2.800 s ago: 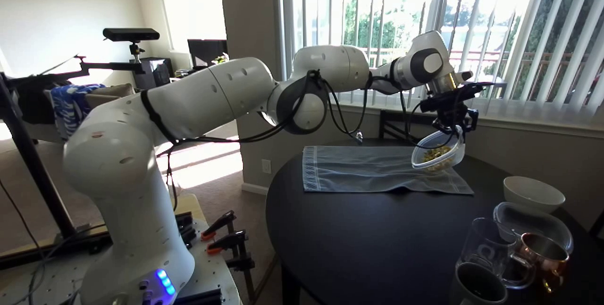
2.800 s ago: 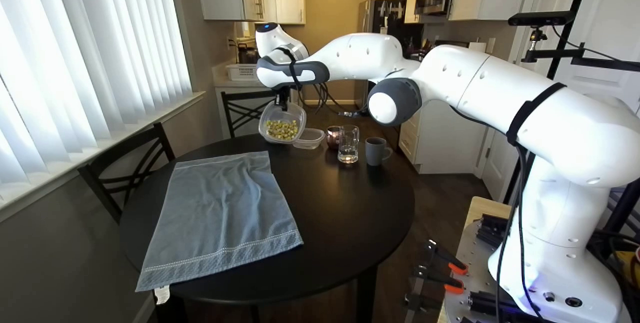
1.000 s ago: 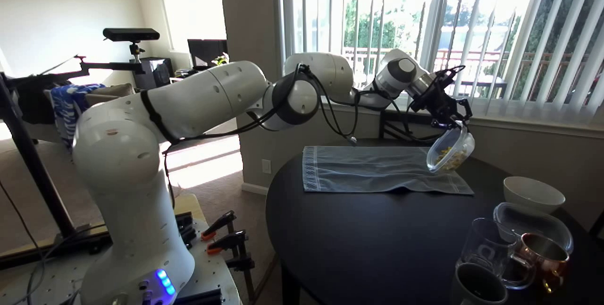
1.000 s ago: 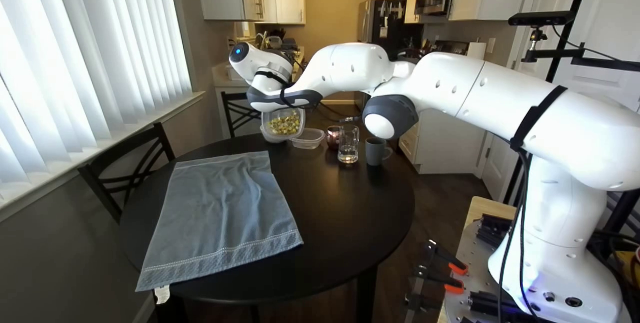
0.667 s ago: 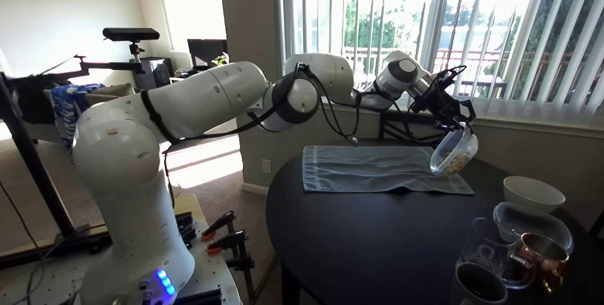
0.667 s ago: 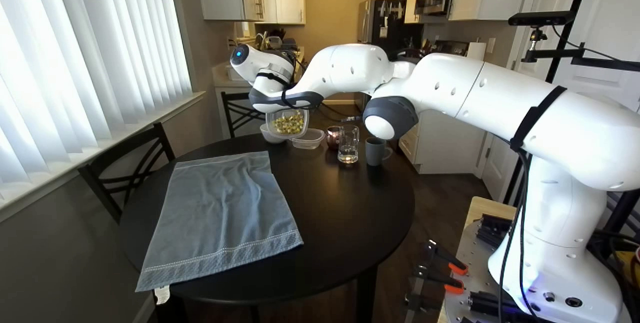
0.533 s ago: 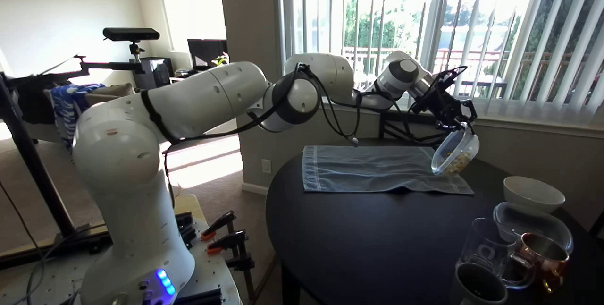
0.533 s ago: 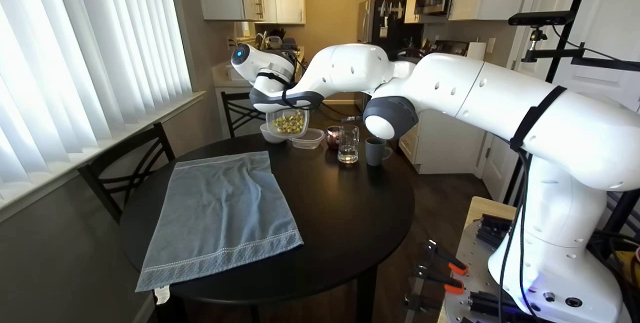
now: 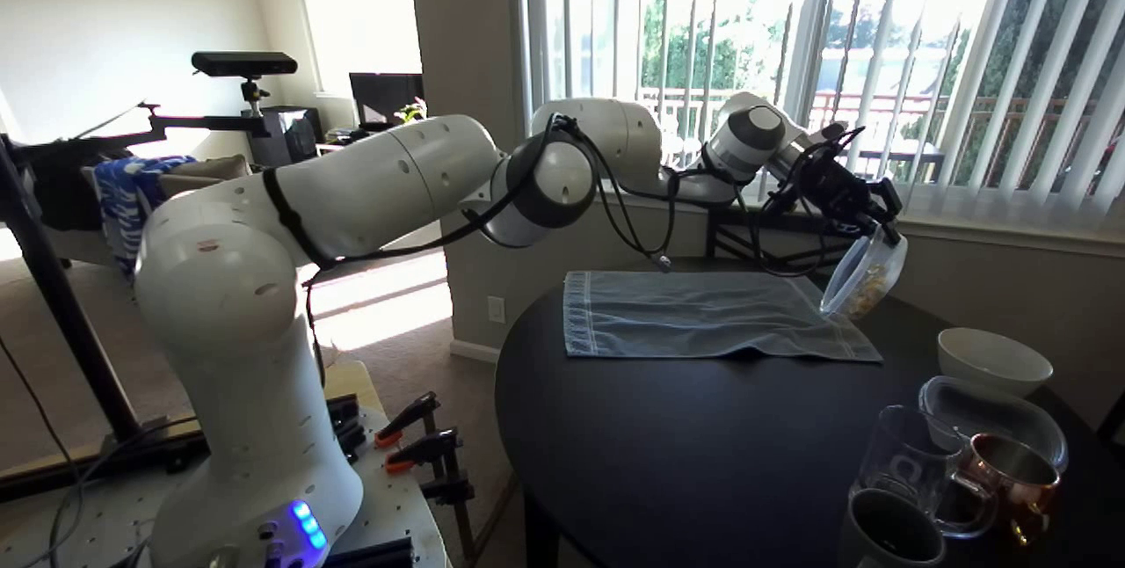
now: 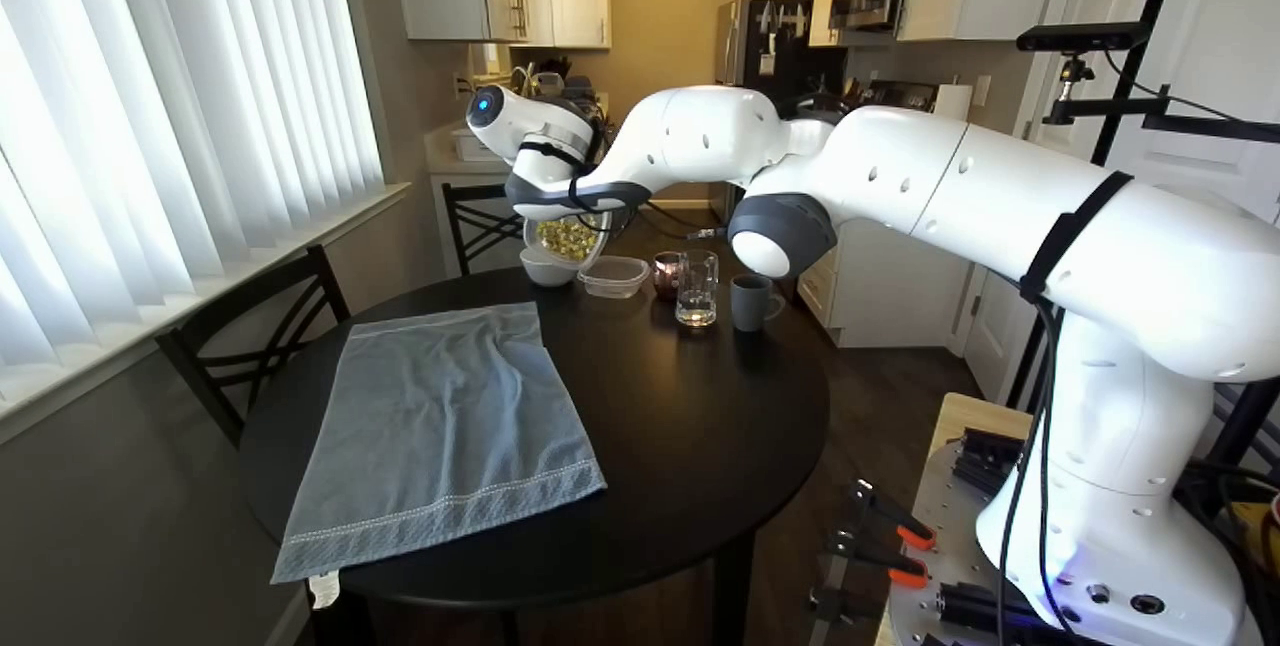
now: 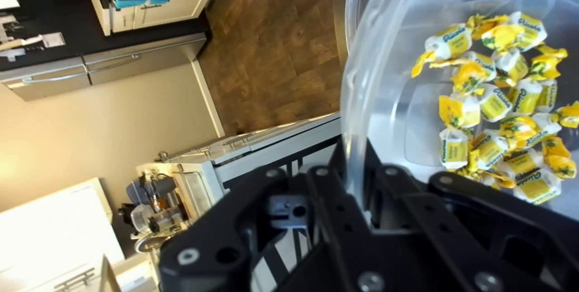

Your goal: Pour the candy from the clear bowl onto the table.

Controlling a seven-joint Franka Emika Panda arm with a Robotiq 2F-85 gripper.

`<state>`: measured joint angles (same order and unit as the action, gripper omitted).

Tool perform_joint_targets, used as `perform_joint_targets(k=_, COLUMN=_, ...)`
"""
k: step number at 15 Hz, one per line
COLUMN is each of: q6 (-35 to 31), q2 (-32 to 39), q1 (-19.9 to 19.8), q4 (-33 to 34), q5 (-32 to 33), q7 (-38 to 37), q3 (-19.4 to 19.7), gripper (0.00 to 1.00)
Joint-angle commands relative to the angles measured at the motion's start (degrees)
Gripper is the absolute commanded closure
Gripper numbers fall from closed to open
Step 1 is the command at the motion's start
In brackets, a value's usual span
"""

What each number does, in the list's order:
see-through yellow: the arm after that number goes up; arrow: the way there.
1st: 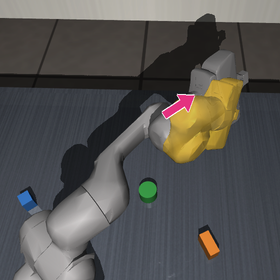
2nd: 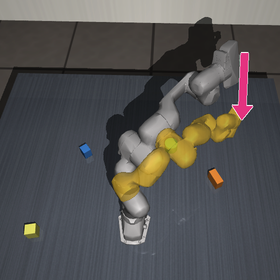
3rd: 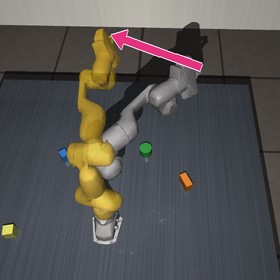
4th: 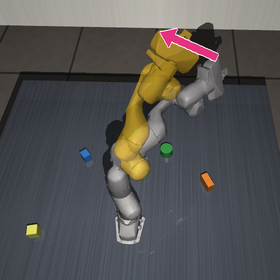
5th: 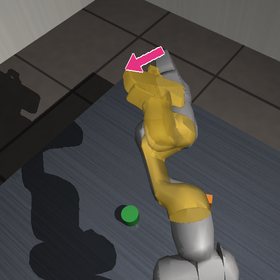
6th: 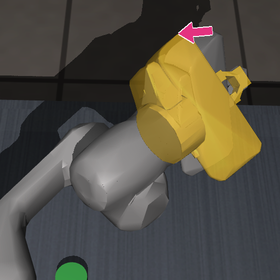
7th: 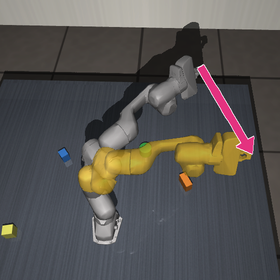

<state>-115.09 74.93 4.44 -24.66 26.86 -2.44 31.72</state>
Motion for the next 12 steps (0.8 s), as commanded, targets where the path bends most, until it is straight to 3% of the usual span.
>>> perform_joint_targets(k=1, q6=1.4, q2=-0.3, q1=0.4, q4=-0.8, q5=0.8, q7=-8.4, q3=3.1, gripper=0.99)
perform_joint_targets(k=6, q6=3.7, q2=0.1, q1=1.1, q4=-1.6, q5=1.3, q7=-10.9, q3=6.2, gripper=0.99)
perform_joint_targets(k=11, q6=5.0, q2=0.3, q1=1.7, q4=-3.1, q5=1.4, q7=-1.3, q3=6.4, gripper=0.99)
perform_joint_targets(k=12, q6=10.2, q2=4.1, q1=-1.3, q4=5.2, q5=2.9, q7=1.4, q3=4.0, gripper=0.99)
